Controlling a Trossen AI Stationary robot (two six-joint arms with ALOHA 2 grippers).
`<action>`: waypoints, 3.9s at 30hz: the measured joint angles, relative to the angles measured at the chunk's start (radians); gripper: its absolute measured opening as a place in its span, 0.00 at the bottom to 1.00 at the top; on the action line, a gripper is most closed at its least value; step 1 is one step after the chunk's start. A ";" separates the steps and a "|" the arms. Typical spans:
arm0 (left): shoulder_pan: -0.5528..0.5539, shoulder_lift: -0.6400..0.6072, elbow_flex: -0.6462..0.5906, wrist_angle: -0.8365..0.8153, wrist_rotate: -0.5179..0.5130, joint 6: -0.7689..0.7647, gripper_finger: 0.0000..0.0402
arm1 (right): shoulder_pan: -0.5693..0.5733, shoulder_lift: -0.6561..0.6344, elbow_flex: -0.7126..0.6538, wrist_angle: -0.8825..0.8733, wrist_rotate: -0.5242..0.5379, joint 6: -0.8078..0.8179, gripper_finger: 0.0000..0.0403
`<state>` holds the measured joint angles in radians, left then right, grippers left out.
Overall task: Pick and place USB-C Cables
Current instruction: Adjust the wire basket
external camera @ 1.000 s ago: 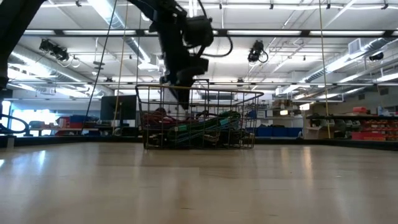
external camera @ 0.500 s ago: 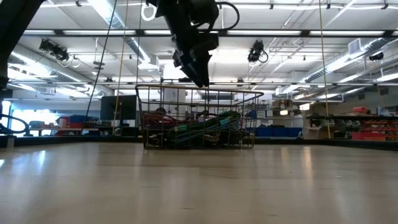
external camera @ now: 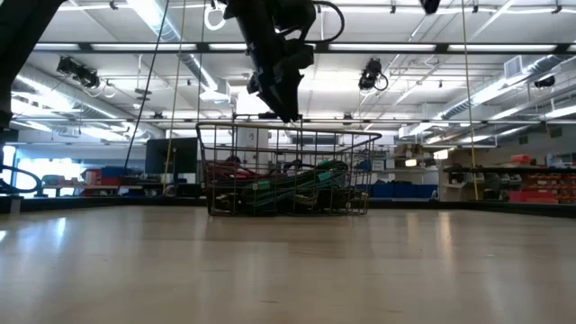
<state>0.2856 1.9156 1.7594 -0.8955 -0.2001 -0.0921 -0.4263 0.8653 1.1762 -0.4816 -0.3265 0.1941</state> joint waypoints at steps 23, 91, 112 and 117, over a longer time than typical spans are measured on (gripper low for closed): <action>0.063 -0.002 0.195 -0.676 -0.267 -0.213 0.36 | -0.076 0.511 0.000 -0.150 0.149 -0.083 0.21; 0.057 0.000 0.193 -0.668 -0.267 -0.208 0.36 | 0.047 0.580 -0.004 -0.360 0.273 0.231 0.03; 0.057 0.000 0.193 -0.668 -0.267 -0.209 0.36 | 0.304 0.509 -0.001 -0.595 0.400 0.589 0.03; 0.057 0.000 0.193 -0.669 -0.267 -0.209 0.36 | 0.300 0.509 0.000 -0.589 0.434 0.554 0.12</action>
<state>0.3428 1.9152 1.9526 -1.5641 -0.4667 -0.3008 -0.1260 1.3739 1.1759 -1.0707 0.1075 0.7478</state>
